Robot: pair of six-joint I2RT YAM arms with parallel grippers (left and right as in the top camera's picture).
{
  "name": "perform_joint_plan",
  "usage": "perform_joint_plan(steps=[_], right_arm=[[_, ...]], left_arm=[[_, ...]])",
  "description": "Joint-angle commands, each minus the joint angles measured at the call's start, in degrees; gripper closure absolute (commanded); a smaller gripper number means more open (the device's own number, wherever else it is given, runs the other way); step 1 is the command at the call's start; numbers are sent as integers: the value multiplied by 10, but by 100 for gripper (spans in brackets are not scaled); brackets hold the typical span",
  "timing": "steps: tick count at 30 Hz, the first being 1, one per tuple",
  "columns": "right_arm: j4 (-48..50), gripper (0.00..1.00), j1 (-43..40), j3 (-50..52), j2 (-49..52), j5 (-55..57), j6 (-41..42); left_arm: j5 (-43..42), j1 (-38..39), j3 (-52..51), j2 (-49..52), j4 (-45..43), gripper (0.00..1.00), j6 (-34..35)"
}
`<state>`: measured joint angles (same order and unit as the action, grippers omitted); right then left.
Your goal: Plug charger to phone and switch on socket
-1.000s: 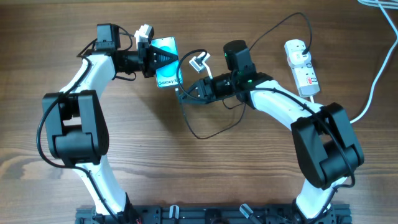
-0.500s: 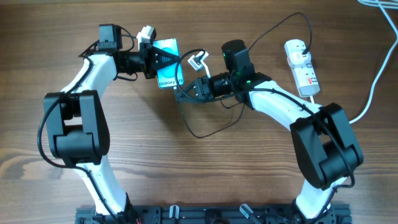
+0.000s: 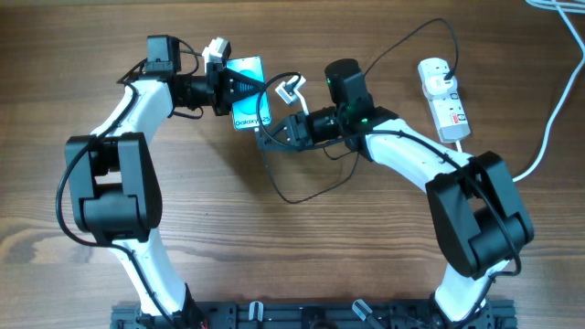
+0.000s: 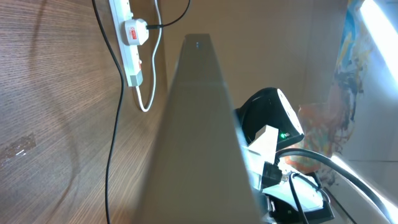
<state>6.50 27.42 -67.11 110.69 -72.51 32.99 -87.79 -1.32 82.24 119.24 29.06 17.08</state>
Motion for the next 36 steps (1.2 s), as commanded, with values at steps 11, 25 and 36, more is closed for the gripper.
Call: perform_joint_plan(steps=[11, 25, 36], right_arm=[[5, 96, 11, 1, 10, 22, 2], [37, 96, 6, 1, 10, 9, 35], [33, 96, -13, 1, 10, 9, 47]], left_arm=[[-25, 4, 2, -14, -2, 96, -1], [-25, 4, 2, -14, -26, 96, -3], [-25, -1, 2, -14, -26, 96, 15]])
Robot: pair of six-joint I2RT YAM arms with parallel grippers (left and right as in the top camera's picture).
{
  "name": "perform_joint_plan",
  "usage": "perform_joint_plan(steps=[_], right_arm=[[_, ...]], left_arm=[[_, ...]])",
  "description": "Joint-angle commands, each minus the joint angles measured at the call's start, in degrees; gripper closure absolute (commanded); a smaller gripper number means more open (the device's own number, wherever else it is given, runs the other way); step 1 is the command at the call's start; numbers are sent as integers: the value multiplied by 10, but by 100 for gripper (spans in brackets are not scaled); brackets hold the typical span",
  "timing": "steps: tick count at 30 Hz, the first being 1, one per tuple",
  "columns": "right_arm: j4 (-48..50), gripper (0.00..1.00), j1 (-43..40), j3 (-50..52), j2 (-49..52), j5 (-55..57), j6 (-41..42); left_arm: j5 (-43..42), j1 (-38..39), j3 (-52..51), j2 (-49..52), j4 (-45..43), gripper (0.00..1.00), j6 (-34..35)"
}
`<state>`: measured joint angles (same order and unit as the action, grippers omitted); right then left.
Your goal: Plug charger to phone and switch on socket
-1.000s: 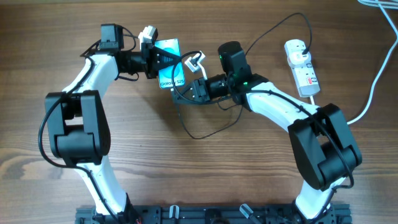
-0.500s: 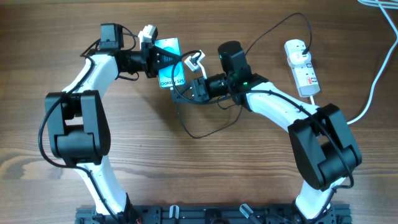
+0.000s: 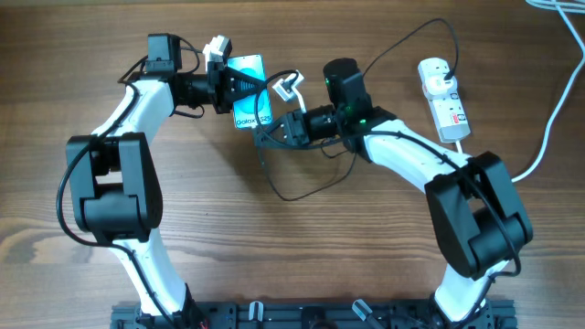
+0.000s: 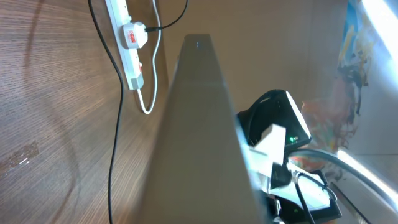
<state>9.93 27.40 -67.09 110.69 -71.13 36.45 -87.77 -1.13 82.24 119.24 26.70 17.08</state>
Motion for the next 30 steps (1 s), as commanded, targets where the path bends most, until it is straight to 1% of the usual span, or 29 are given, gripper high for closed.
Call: perform_joint_plan(steps=[1, 10, 15, 30], right_arm=[[-4, 96, -12, 0, 10, -5, 12], [-19, 96, -8, 1, 10, -5, 10], [-19, 96, 2, 1, 10, -5, -4], [-19, 96, 4, 1, 10, 11, -3]], left_arm=[[-26, -4, 2, -14, -3, 96, 16], [-25, -6, 2, -14, -4, 96, 16], [-26, -7, 2, -14, -8, 96, 16], [-26, -7, 2, -14, -10, 96, 16]])
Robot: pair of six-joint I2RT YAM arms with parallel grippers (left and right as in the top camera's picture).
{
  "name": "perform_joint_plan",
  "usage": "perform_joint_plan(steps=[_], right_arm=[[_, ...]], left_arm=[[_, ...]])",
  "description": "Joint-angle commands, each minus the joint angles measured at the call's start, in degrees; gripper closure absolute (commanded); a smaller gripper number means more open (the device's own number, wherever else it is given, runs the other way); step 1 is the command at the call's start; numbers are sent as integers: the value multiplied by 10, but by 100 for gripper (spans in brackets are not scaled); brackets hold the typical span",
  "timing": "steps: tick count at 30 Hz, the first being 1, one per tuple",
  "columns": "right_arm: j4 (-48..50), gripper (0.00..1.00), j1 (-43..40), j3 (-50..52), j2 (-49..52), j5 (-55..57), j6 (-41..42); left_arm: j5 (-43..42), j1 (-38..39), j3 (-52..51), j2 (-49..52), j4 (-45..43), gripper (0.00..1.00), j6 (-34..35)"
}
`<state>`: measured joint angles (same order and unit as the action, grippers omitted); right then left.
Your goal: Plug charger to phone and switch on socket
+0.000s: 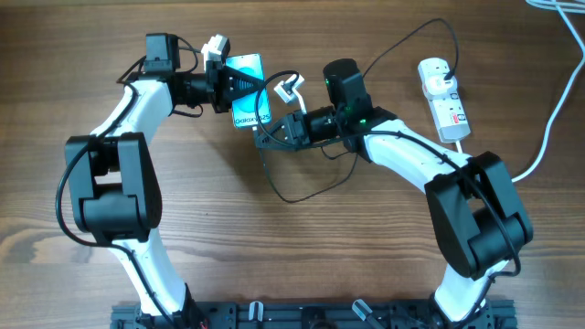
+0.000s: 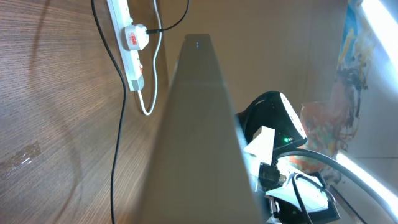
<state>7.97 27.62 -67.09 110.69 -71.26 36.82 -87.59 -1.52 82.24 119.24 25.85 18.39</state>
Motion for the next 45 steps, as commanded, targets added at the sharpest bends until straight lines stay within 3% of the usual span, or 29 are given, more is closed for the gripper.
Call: perform_joint_plan(steps=[1, 12, 28, 45], right_arm=[[1, 96, 2, 1, 10, 12, -6], [3, 96, 2, 1, 10, 23, -1], [40, 96, 2, 0, 10, 52, 98], [36, 96, 2, 0, 10, 98, 129]], left_arm=[[-27, -3, 2, -14, -2, 96, 3], [-27, -2, 2, -14, -2, 96, 3], [-27, -2, 2, -14, -2, 96, 3], [-27, -2, 2, -14, -2, 96, 3]])
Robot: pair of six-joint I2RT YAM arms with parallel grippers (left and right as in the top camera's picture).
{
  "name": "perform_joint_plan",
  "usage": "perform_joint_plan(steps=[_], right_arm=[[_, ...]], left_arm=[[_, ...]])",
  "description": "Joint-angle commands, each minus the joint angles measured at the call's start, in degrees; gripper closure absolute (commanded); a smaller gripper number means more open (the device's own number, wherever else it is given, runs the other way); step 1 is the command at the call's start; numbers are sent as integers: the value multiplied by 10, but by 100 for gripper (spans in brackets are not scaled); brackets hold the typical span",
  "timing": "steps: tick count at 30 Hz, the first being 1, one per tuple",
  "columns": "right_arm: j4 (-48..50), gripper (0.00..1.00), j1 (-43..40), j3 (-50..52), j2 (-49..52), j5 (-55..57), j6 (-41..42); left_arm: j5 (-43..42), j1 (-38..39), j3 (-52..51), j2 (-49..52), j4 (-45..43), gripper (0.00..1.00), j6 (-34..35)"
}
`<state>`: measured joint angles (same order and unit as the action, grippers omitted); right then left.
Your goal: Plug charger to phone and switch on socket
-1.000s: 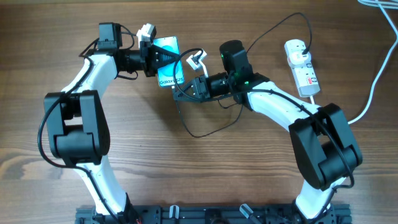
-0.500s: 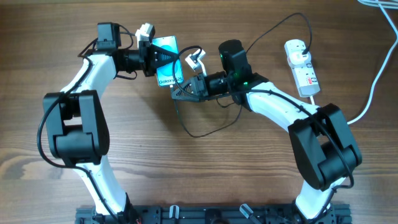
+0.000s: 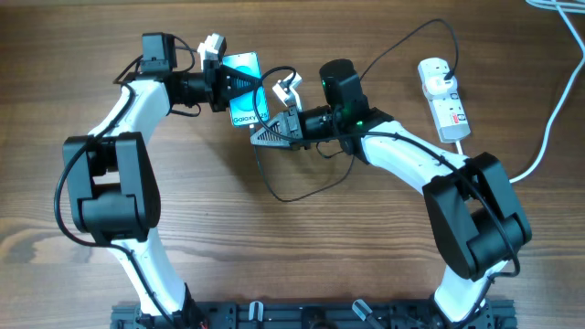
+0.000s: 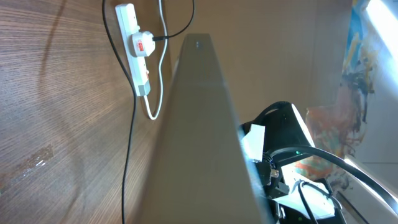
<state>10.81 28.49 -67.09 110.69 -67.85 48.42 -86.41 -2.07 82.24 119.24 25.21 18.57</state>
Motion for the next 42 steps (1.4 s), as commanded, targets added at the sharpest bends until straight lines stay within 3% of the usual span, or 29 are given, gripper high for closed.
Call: perform_joint_plan(steps=[1, 14, 32, 42], right_arm=[[9, 96, -7, 0, 10, 65, 13], [66, 96, -16, 0, 10, 83, 93], [55, 96, -47, 0, 10, 77, 98], [113, 96, -47, 0, 10, 61, 90]], left_arm=[[-39, 3, 2, -14, 5, 96, 1], [-39, 7, 2, -14, 11, 96, 1], [-39, 39, 2, -14, 13, 96, 1], [-39, 41, 2, -14, 12, 96, -1]])
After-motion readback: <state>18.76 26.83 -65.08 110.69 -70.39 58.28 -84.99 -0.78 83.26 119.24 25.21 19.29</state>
